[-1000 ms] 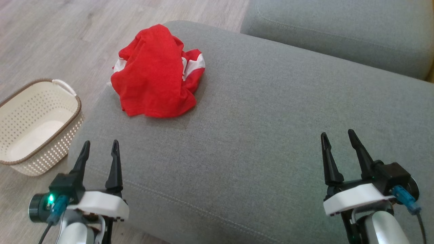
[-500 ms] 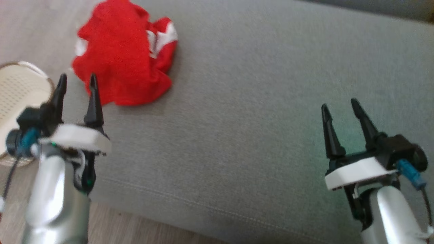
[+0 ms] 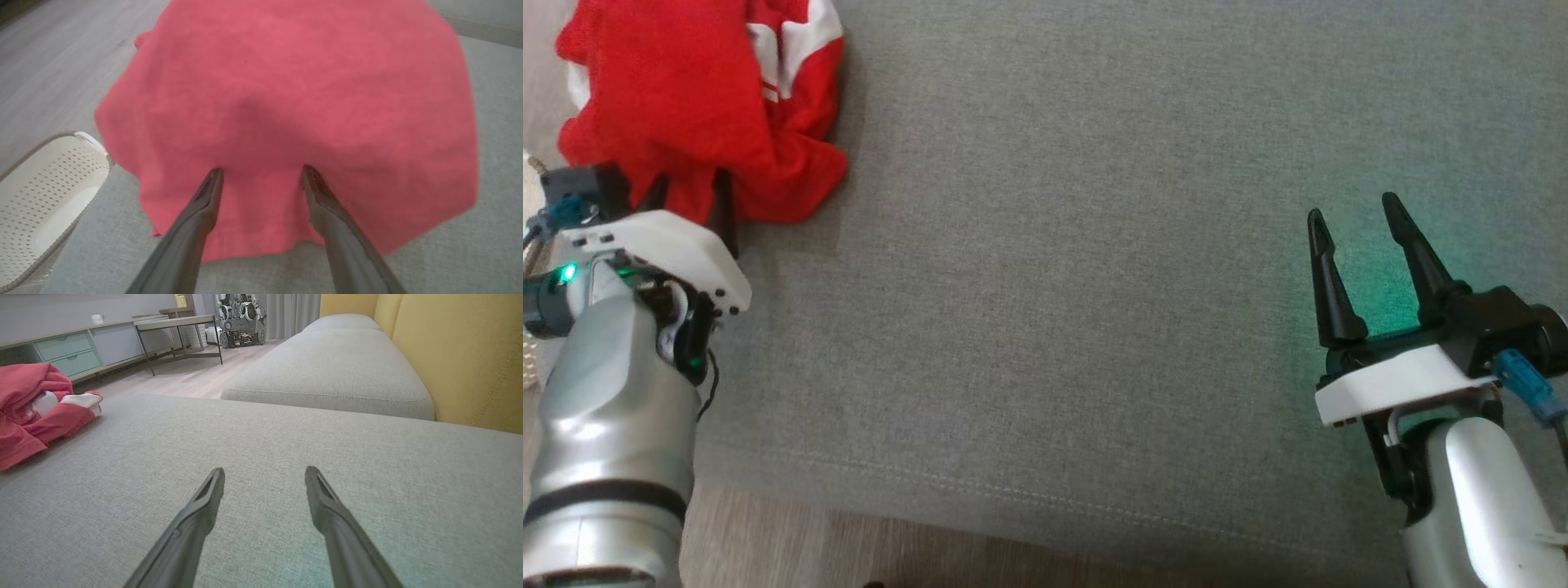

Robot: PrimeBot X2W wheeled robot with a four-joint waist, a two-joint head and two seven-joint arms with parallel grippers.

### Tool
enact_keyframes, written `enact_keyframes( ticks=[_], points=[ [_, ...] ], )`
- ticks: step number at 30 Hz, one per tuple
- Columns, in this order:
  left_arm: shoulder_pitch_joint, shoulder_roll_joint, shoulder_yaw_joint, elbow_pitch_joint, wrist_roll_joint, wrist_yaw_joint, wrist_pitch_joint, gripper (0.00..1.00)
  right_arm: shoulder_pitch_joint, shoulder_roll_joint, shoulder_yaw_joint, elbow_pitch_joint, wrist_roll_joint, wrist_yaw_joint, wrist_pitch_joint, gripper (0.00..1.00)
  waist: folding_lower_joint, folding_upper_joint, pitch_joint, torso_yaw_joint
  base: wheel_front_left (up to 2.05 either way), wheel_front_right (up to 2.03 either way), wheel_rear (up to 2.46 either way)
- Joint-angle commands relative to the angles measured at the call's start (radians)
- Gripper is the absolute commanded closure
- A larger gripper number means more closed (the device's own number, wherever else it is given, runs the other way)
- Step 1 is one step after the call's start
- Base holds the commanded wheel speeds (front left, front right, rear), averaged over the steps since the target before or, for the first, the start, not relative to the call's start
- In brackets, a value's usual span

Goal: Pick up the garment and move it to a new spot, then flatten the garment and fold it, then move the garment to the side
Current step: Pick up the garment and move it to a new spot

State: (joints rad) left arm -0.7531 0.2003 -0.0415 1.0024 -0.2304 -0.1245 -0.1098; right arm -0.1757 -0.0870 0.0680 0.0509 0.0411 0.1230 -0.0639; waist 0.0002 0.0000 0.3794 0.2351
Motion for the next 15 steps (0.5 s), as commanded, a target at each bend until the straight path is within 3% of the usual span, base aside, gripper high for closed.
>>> enact_keyframes(
  ticks=[1,2,4,15],
  points=[
    [-0.034,0.060,0.021,-0.012,-0.007,-0.004,-0.002,0.00,-0.020,-0.004,0.023,-0.040,-0.009,0.008,0.002,0.00,-0.0002,0.0000,0.000,0.000,0.00,0.00,0.00],
    [-0.045,0.060,0.015,0.010,-0.013,-0.004,-0.001,0.22,-0.020,-0.003,0.022,-0.040,-0.009,0.008,0.003,0.00,-0.0002,0.0000,0.001,0.000,0.00,0.00,0.00],
    [-0.061,0.058,-0.004,0.042,-0.024,-0.005,-0.010,1.00,-0.021,-0.002,0.021,-0.040,-0.008,0.008,0.006,0.00,-0.0002,0.0000,-0.003,0.003,0.00,0.00,0.00],
    [-0.052,0.112,-0.114,0.013,-0.097,-0.006,-0.147,1.00,-0.001,0.006,-0.003,-0.029,0.001,0.008,-0.004,0.00,-0.0002,0.0000,-0.068,0.024,0.00,0.00,0.00]
  ],
)
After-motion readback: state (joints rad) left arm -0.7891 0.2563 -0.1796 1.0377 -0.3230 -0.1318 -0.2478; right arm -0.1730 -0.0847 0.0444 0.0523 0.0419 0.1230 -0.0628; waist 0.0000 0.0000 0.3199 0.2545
